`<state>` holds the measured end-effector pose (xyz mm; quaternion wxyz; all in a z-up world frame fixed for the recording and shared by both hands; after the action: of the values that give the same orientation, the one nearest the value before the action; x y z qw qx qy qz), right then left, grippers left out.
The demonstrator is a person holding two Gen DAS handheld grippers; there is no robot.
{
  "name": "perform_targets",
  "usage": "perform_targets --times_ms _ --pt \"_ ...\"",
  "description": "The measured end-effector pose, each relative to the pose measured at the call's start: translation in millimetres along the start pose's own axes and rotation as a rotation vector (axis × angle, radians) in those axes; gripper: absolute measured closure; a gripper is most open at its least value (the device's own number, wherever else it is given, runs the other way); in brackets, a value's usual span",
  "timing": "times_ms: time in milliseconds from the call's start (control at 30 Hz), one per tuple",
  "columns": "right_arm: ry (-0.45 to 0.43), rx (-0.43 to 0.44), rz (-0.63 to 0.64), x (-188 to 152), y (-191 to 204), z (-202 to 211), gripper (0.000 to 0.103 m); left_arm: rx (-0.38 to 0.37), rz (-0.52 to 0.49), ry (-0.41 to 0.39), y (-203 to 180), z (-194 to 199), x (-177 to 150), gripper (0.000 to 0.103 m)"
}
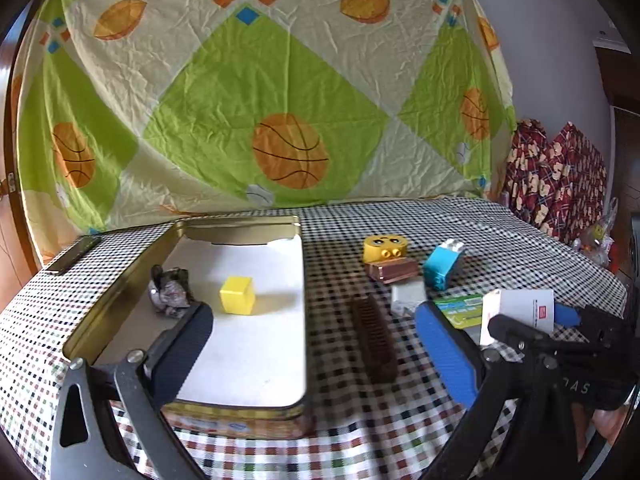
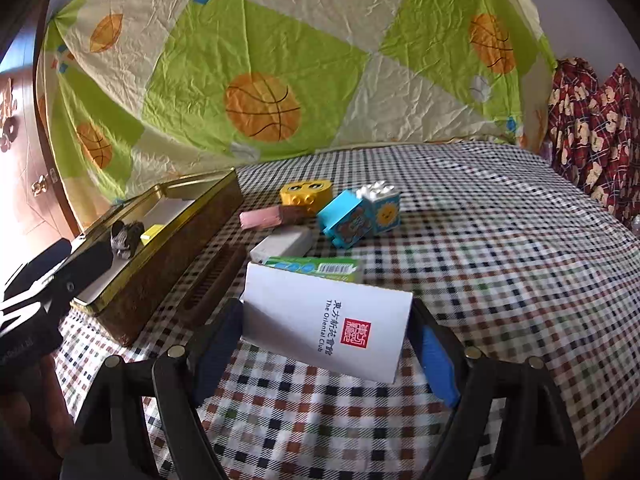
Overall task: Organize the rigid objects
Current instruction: 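Grasp the white booklet with the right gripper and lift it, then grasp the green-labelled plastic box with the left gripper while the right holds the booklet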
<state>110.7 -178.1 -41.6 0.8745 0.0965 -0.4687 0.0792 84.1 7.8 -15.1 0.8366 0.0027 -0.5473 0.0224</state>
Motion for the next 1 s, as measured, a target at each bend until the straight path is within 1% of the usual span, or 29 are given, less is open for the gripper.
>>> perform_targets --times_ms 167,267,333,433,467,533,600,733,900,933,967,1000 --pt "-0.037 -0.107 -0.060 21.4 -45.3 0.2 0.020 -0.072 -0.031 0.050 -39.3 -17.9 3.0 0.000" --pt "-0.029 -0.157 -0.088 26.4 -69.9 -3.5 0.020 -0.131 -0.032 0.111 -62.8 -32.6 2.2 0.000" --pt "-0.014 -0.169 -0.100 27.2 -82.0 -7.3 0.020 -0.161 -0.041 0.162 -77.7 -43.7 -0.3 0.001" --pt "0.005 -0.168 -0.120 24.5 -94.9 -12.6 0.020 -0.178 -0.063 0.215 -95.4 -55.2 -2.8 0.001" --pt "0.010 -0.154 -0.132 24.2 -96.6 -13.6 0.020 -0.186 -0.071 0.232 -100.8 -58.5 -3.9 0.001" --pt "0.003 -0.154 -0.122 24.8 -95.5 -12.7 0.020 -0.187 -0.084 0.256 -109.4 -64.8 -5.3 0.001" --pt "0.004 -0.153 -0.112 24.7 -93.6 -13.4 0.020 -0.198 -0.114 0.303 -118.9 -73.1 -8.4 0.001" --pt "0.006 -0.152 -0.132 24.1 -96.4 -14.3 0.020 -0.187 -0.130 0.334 -125.3 -80.3 -11.6 0.002" --pt "-0.007 -0.179 -0.106 24.5 -91.8 -13.1 0.020 -0.174 -0.157 0.399 -132.3 -91.0 -17.9 0.003" --pt "-0.009 -0.182 -0.106 24.1 -91.2 -12.4 0.020 -0.178 -0.150 0.404 -131.8 -92.3 -18.5 0.011" --pt "-0.009 -0.183 -0.107 24.1 -91.3 -12.3 0.020 -0.185 -0.145 0.411 -130.6 -93.0 -19.5 0.016" --pt "-0.007 -0.183 -0.108 24.0 -91.3 -12.5 0.020 -0.184 -0.144 0.406 -130.4 -92.8 -19.2 0.016"
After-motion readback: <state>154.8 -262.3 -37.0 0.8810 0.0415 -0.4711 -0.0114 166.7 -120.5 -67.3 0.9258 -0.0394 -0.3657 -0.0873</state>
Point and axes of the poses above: each gripper's, at about its wrist camera, not at the fingertips, and z roughly against the way its jaws point, y to its left, x to its top, the point moved 5 cm from there along -z, roughly the way its jaws point, and after that the axes turned 1 degree about z, right-handed, at the moved point
